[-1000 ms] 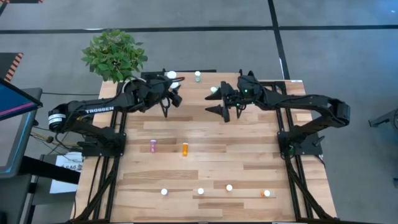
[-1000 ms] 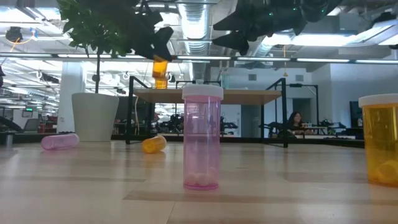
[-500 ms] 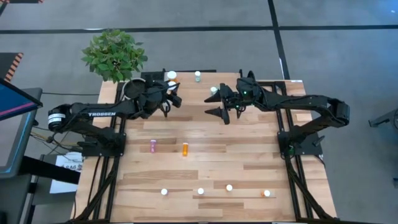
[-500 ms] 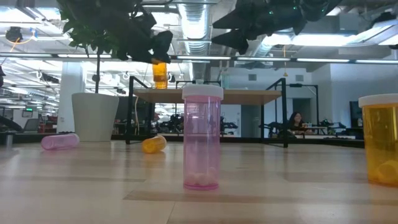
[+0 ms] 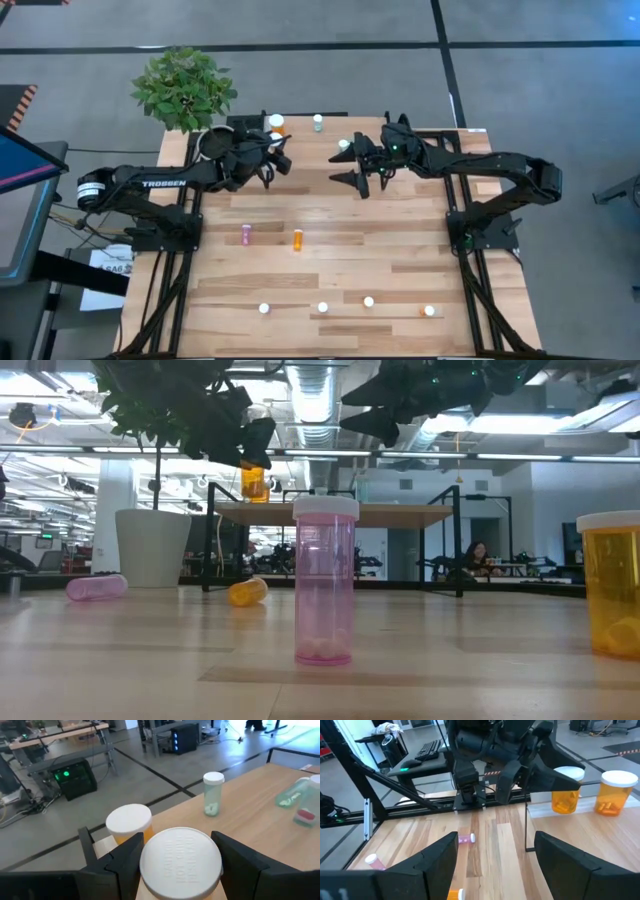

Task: Pick and place medicine bottles onto shelf by color
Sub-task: Adjust the large orange pill bottle on the shelf

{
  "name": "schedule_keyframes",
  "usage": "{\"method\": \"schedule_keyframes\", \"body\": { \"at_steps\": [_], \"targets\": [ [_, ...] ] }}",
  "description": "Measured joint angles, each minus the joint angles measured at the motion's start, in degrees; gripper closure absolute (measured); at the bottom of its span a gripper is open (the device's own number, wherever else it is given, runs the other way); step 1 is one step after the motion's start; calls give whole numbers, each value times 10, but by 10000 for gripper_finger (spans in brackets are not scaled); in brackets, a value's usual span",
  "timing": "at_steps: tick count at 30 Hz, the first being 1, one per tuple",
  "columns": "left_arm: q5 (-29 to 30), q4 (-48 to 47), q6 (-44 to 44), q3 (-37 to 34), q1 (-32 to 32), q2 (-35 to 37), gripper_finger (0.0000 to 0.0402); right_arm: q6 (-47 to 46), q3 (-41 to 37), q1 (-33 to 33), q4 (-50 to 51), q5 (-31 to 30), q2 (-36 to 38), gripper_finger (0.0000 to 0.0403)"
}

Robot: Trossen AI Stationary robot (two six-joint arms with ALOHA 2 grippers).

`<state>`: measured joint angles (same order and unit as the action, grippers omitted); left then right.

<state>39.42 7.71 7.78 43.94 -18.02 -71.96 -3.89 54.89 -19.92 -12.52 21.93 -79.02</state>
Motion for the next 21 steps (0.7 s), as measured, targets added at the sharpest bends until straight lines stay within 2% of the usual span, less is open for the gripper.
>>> {"method": "schedule_keyframes", "body": {
  "at_steps": [10, 14, 21],
  "targets": [
    [-2, -19, -21, 0, -3, -5, 201, 0, 0, 0, -1, 0, 0, 117],
    [-31, -18, -16, 0, -11, -5, 201, 0, 0, 0, -1, 0, 0, 117],
    [-47, -20, -13, 0, -26, -5, 201, 0, 0, 0, 0, 0, 0, 117]
  ]
}}
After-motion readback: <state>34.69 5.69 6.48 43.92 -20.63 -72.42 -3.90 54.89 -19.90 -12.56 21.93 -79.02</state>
